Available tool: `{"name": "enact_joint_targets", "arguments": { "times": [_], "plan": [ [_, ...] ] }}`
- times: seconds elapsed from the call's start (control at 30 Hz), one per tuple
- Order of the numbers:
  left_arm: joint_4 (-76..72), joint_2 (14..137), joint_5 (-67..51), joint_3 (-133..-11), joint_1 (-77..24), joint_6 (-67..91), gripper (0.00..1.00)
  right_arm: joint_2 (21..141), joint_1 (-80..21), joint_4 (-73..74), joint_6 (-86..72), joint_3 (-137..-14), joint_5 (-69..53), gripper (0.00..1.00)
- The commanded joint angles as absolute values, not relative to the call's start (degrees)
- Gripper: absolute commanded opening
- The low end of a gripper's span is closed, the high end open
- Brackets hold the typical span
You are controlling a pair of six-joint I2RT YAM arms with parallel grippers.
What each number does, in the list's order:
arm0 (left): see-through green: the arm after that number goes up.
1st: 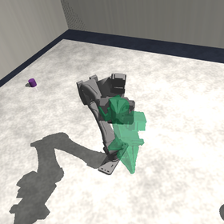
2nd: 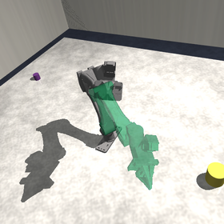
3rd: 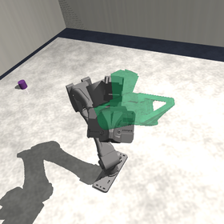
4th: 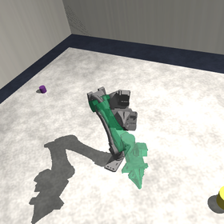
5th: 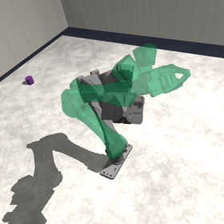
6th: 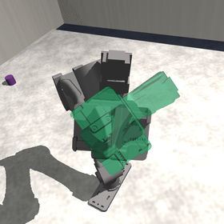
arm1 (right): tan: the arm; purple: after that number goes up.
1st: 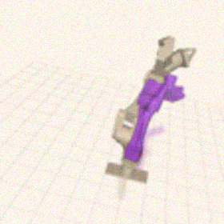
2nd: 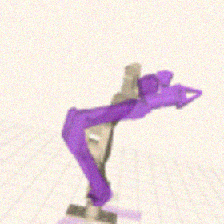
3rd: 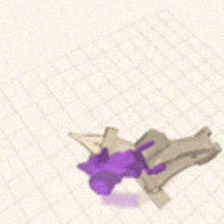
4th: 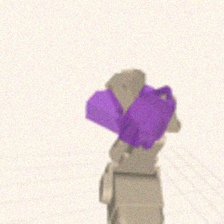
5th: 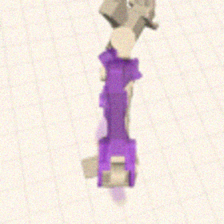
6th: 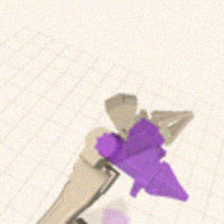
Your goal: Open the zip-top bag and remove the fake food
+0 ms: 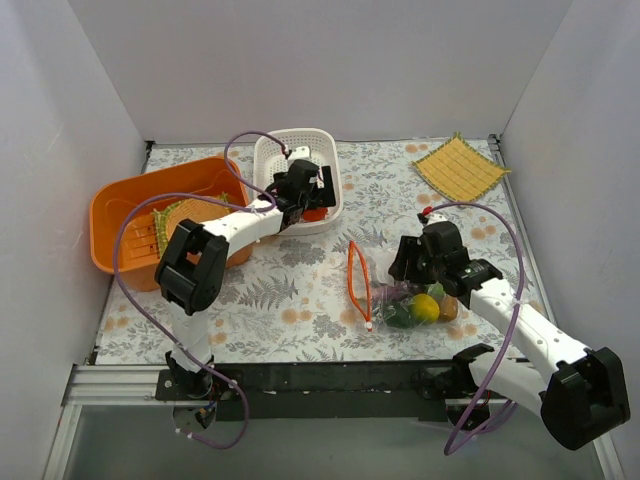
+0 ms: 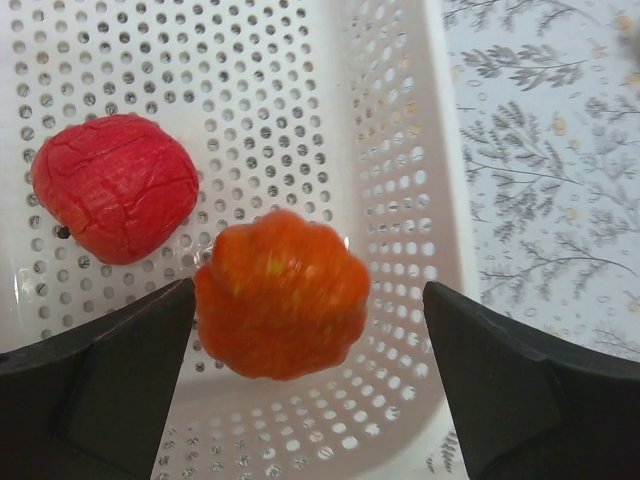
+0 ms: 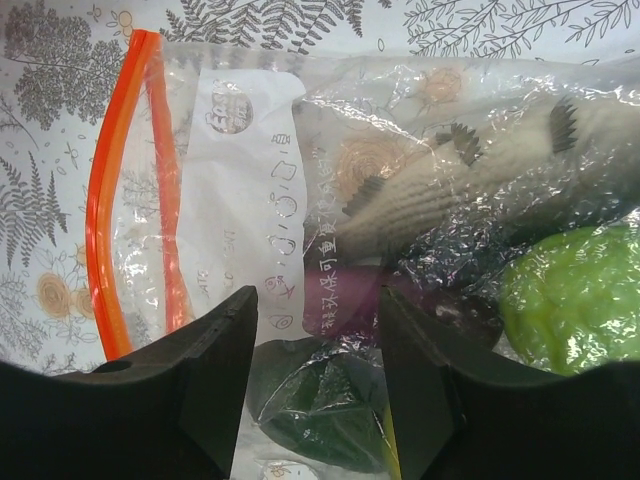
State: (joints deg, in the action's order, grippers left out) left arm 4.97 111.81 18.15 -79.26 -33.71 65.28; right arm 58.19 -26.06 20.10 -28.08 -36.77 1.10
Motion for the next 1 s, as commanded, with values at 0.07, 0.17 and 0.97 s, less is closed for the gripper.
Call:
{"name": "enact_joint_targets", "arguments": {
  "times": [0.07,0.17,0.97],
  "plan": [
    [5.4,98.9,13.4,-74.0,-34.1,64.3,0.98,56.3,-26.8,21.6,-27.2,-38.0,2.0,0.63],
    [6.1,91.6,10.6,-67.4,-35.9,66.8,0.89,54.8,-26.9,23.0,-27.4,-38.1,2.9,0.62],
    [-20.1,92.6,-12.0,-45.3,-54.0,71.5,0.57,44.2,-32.5,28.5,-40.1,-28.8,14.9,0.55]
  ]
}}
